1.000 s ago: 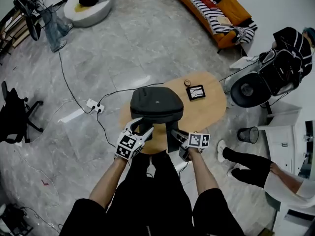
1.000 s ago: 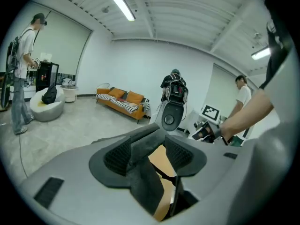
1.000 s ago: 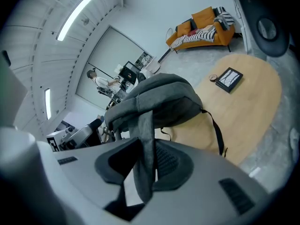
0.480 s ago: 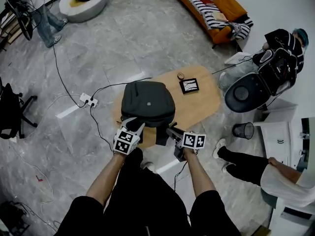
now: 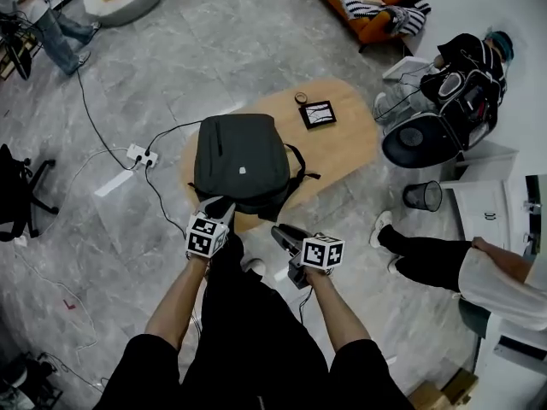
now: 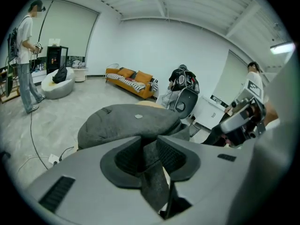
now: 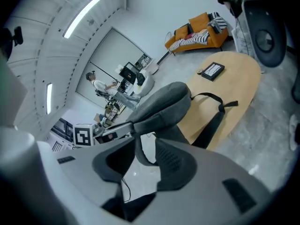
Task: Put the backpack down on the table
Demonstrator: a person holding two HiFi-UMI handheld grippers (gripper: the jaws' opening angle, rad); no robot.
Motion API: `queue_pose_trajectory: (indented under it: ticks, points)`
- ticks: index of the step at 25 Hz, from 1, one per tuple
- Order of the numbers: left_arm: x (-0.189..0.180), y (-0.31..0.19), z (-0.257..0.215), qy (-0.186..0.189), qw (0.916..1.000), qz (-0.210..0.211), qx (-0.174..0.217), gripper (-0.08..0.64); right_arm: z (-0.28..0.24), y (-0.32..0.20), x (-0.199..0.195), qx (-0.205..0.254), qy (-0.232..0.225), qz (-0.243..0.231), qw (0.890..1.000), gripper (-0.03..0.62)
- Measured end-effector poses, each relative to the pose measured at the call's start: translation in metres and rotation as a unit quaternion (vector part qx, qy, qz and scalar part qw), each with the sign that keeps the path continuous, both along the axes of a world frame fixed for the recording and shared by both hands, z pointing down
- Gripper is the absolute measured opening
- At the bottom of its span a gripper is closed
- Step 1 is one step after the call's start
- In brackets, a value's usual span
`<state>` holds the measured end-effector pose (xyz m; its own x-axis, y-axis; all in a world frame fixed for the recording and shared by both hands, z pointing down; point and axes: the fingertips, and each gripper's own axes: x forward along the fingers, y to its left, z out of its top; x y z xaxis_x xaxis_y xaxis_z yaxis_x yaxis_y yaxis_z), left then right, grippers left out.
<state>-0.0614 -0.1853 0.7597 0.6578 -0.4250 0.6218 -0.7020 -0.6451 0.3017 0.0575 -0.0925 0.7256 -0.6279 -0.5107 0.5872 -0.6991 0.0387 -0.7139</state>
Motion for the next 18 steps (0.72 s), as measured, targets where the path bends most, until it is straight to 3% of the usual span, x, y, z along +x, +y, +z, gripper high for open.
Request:
queue_pose_trajectory:
  ticks: [6, 7, 9, 13, 18]
  points:
    - [0.008, 0.024, 0.045, -0.019, 0.999, -0.002, -0.041, 0.1, 0.001, 0.037, -0.005, 0.007, 0.032, -0.052, 0.998, 0.137]
    - [0.008, 0.025, 0.055, -0.024, 0.9985, -0.01, -0.048, 0.096, 0.001, 0.041, -0.005, 0.008, 0.036, -0.055, 0.998, 0.135]
    - [0.003, 0.026, 0.073, -0.032, 0.9972, -0.031, -0.061, 0.025, 0.001, 0.05, -0.006, 0.008, 0.036, -0.058, 0.998, 0.133]
    - [0.001, 0.031, 0.09, -0.032, 0.9959, -0.048, -0.07, 0.025, 0.003, 0.064, -0.003, 0.008, 0.041, -0.067, 0.997, 0.12]
    - [0.006, 0.036, 0.078, -0.027, 0.9971, -0.041, -0.059, 0.024, 0.01, 0.071, -0.001, -0.002, 0.071, -0.084, 0.994, 0.012]
